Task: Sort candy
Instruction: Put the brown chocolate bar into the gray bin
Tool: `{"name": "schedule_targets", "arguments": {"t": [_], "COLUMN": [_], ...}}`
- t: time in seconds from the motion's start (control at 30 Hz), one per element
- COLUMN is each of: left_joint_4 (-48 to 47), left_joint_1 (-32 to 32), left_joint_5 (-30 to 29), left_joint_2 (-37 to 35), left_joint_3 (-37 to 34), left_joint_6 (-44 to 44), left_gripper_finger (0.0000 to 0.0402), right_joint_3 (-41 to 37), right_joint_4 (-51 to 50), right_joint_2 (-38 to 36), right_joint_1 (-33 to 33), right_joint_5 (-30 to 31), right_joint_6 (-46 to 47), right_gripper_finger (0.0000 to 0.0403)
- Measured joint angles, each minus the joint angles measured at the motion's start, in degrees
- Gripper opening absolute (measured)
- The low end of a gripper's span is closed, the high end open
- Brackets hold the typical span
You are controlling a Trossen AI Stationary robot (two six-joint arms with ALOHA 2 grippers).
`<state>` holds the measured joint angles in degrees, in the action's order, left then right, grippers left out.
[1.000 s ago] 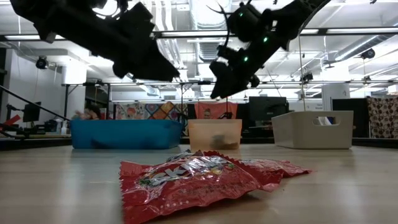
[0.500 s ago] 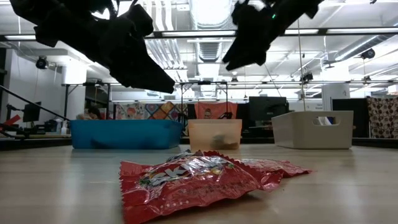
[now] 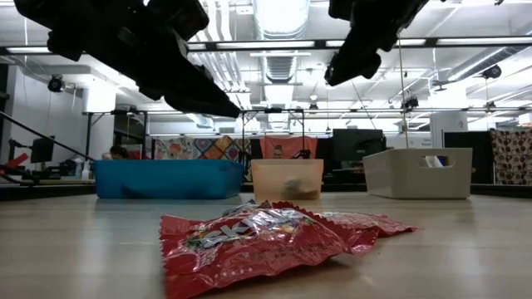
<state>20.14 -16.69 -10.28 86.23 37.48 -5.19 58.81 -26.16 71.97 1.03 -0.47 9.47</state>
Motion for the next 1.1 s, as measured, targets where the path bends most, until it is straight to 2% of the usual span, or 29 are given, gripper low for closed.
{"name": "schedule_targets", "arguments": {"t": [0.27,0.47,0.57,0.77,0.97,1.1], "left_joint_4": [0.1,-0.2,-4.8,-14.5,-15.6,-16.4], "left_joint_1": [-2.6,-3.0,-2.9,-2.9,-2.8,-2.8], "left_joint_5": [1.4,7.6,9.7,9.4,8.6,8.6], "left_joint_2": [9.1,16.5,18.4,21.8,23.1,23.1], "left_joint_3": [5.8,10.6,12.4,16.0,18.0,18.0], "left_joint_6": [0.4,2.1,5.9,11.6,13.9,14.0], "left_gripper_finger": [0.0247,0.0269,0.0268,0.0257,0.0247,0.0213], "right_joint_3": [0.0,0.0,0.0,0.0,0.0,-0.1], "right_joint_4": [-2.5,-5.4,-6.1,-6.7,-7.2,-7.2], "right_joint_2": [0.5,0.1,0.1,0.1,0.1,0.1], "right_joint_1": [4.1,6.0,6.1,6.1,6.2,6.2], "right_joint_5": [0.0,0.0,0.0,0.0,0.0,0.0], "right_joint_6": [0.2,0.0,-0.1,-1.2,0.0,0.0], "right_gripper_finger": [0.0219,0.0219,0.0219,0.0219,0.0219,0.0219]}}
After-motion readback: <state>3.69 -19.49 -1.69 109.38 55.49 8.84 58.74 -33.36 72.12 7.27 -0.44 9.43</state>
